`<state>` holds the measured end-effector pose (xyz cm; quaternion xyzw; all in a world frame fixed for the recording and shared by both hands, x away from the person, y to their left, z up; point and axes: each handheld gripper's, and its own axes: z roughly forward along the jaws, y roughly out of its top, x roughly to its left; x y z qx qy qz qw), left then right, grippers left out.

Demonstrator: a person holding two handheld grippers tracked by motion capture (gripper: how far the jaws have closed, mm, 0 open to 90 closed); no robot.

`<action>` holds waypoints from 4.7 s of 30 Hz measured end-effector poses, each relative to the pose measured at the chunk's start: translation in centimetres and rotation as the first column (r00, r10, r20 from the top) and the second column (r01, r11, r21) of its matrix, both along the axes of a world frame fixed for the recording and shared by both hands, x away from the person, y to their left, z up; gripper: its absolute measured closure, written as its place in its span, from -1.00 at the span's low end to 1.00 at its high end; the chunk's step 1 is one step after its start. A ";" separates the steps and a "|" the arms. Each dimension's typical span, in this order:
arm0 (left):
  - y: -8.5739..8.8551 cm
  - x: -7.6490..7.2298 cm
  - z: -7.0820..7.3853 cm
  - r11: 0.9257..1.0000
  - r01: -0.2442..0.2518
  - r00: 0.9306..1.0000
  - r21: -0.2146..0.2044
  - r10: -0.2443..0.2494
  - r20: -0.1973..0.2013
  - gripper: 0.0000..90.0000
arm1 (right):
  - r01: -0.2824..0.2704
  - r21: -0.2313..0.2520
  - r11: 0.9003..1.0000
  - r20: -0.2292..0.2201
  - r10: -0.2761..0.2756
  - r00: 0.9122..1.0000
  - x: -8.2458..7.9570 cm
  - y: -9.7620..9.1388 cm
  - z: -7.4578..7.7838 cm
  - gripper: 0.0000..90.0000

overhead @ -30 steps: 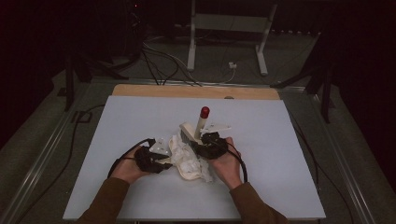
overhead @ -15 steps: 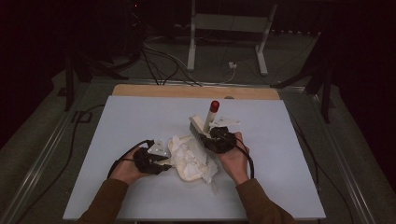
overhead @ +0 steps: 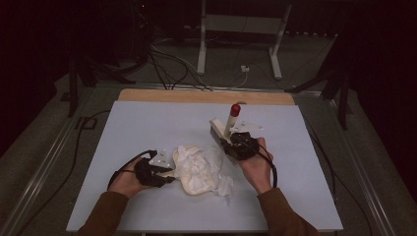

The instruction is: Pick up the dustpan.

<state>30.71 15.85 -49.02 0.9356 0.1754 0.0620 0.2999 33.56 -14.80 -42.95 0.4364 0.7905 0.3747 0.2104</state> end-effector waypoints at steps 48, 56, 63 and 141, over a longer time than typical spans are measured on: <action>-0.2 -2.8 -0.6 0.999 0.037 0.999 -0.022 -0.037 -0.015 0.48 | -0.058 0.126 0.990 -0.025 0.062 0.998 -7.7 4.5 -1.5 0.49; 0.0 -2.8 -0.7 0.999 0.028 0.999 -0.025 -0.028 -0.016 0.48 | -0.032 0.141 0.989 0.011 0.030 0.999 -7.4 3.0 -0.1 0.49; 0.4 -2.9 -0.7 0.999 0.014 1.000 -0.029 -0.015 -0.017 0.48 | -0.025 0.118 0.993 0.054 0.019 0.998 -5.1 2.4 1.3 0.49; 3.9 -2.5 -1.6 0.987 -0.133 0.991 -0.088 0.134 0.011 0.49 | -0.230 0.113 0.967 0.013 0.230 0.973 -2.3 2.3 3.3 0.49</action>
